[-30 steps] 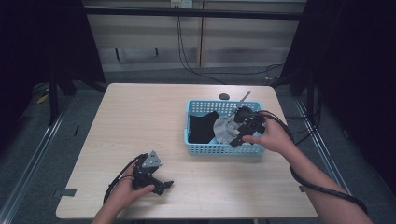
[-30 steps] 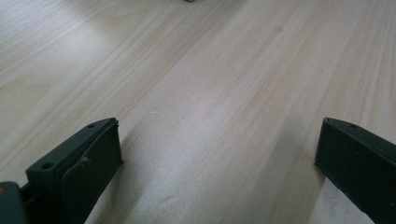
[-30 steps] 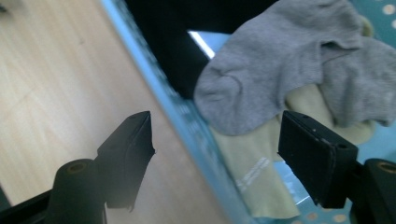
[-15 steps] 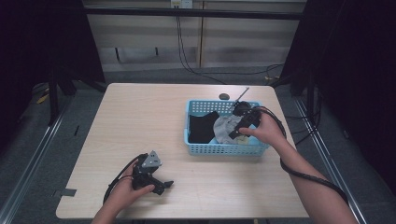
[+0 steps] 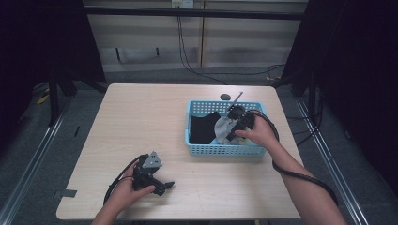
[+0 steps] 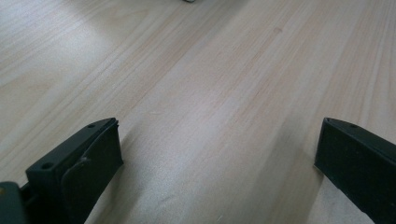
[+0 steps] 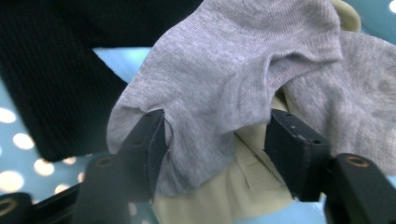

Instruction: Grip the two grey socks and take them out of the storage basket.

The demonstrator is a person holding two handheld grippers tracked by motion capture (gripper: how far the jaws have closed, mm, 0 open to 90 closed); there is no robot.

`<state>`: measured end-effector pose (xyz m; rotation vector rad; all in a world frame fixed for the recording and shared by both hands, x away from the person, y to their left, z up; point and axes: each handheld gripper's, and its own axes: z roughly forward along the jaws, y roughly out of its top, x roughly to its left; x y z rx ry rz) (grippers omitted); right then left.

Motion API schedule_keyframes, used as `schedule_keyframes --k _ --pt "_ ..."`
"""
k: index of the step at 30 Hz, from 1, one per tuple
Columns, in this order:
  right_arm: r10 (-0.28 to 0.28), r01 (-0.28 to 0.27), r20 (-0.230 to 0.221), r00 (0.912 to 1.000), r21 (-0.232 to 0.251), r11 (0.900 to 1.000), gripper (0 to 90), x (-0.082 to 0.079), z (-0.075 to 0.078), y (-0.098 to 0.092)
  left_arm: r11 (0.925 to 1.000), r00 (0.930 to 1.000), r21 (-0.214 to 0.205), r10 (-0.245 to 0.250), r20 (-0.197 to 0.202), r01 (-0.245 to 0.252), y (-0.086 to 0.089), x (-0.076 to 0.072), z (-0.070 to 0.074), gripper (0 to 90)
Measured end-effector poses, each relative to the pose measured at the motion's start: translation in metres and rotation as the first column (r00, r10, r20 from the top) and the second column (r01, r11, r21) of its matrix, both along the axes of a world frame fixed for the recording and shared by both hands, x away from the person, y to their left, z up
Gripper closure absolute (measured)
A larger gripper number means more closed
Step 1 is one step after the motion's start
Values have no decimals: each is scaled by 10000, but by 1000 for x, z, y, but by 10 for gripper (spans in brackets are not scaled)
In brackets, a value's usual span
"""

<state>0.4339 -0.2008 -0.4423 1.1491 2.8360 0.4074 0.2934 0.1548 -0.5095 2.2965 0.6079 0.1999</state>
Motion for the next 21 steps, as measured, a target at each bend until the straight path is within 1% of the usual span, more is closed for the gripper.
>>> schedule_keyframes --k 1,2,3,4,7,8,9,10,11,12,13,16,18,19,20,21 --pt "-49 48 -72 10000 -56 10000 439 0 -1 1 10000 10000 1 -9 3 9 0 0 0 0" --pt "-5 5 -73 10000 -9 10000 471 1 -2 2 10000 10000 3 -13 4 13 0 0 0 0" --pt "26 -27 -88 10000 -96 10000 491 1 -4 3 10000 10000 -5 -21 -5 21 0 0 0 0" --pt "-4 4 -213 9998 -13 10000 514 1 -5 4 10000 10000 -2 -25 -5 25 0 0 0 0" --pt "-17 14 -217 9998 -127 9999 528 1 -9 6 10000 10000 -1 -34 -6 34 0 0 0 0" --pt "48 -59 -376 9993 -297 9995 601 0 -12 9 10000 10000 6 -37 1 37 0 0 0 0" --pt "10 -20 -366 9993 -273 9996 690 0 -12 10 10000 10000 12 -38 7 38 0 0 0 0" --pt "262 -273 -360 9990 -296 9992 745 0 -12 9 10000 10000 14 -39 13 39 0 0 0 0" --pt "262 -277 -427 9987 -350 9990 776 -1 -12 9 10000 10000 0 -40 12 40 0 0 0 0" --pt "322 -341 -404 9987 -455 9984 826 -1 -12 9 10000 10000 4 -54 -2 54 0 0 0 0" --pt "285 -309 -505 9983 -475 9984 839 -2 -10 10 10000 10000 -7 -50 -3 50 0 0 0 0" --pt "358 -383 -497 9981 -504 9980 848 -2 -6 7 10000 10000 1 -47 0 47 0 0 0 0" --pt "291 -314 -488 9984 -464 9984 849 -2 -4 7 10000 10000 0 -47 1 47 0 0 0 0" --pt "252 -276 -532 9983 -438 9987 849 -2 -1 6 10000 10000 -84 16 1 -16 0 0 0 0" --pt "309 -331 -480 9984 -457 9984 851 -2 6 3 10000 10000 -81 4 2 -4 0 0 -1 0" --pt "292 -313 -489 9984 -429 9986 851 -2 8 3 10000 10000 -86 -3 -4 3 0 0 -1 0"
